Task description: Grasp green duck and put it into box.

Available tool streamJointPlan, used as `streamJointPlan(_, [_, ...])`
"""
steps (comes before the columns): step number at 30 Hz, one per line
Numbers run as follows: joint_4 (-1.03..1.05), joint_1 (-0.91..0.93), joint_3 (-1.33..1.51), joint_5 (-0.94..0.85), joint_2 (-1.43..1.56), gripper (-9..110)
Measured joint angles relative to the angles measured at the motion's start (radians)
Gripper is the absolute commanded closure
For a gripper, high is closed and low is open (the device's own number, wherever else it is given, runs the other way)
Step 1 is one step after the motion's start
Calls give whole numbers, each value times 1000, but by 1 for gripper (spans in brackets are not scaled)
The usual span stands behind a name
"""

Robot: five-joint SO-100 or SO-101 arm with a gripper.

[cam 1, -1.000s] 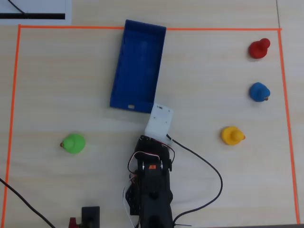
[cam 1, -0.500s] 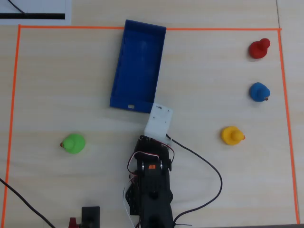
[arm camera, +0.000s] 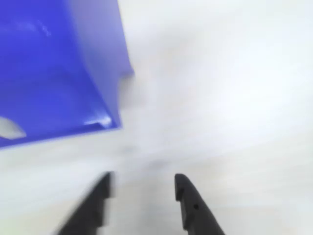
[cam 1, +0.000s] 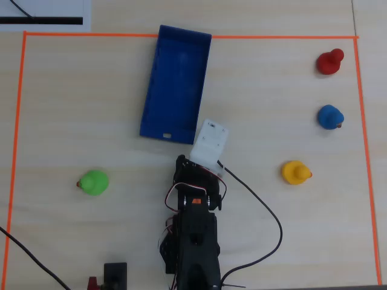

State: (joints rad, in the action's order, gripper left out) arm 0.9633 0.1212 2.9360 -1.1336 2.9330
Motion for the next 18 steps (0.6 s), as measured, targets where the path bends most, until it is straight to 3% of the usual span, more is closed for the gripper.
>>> streamJointPlan(9, [474, -43, -660, 92, -313, 56])
streamJointPlan(13, [653, -184, -861, 172, -321, 56])
streamJointPlan(18, [690, -396, -899, 324, -351, 57])
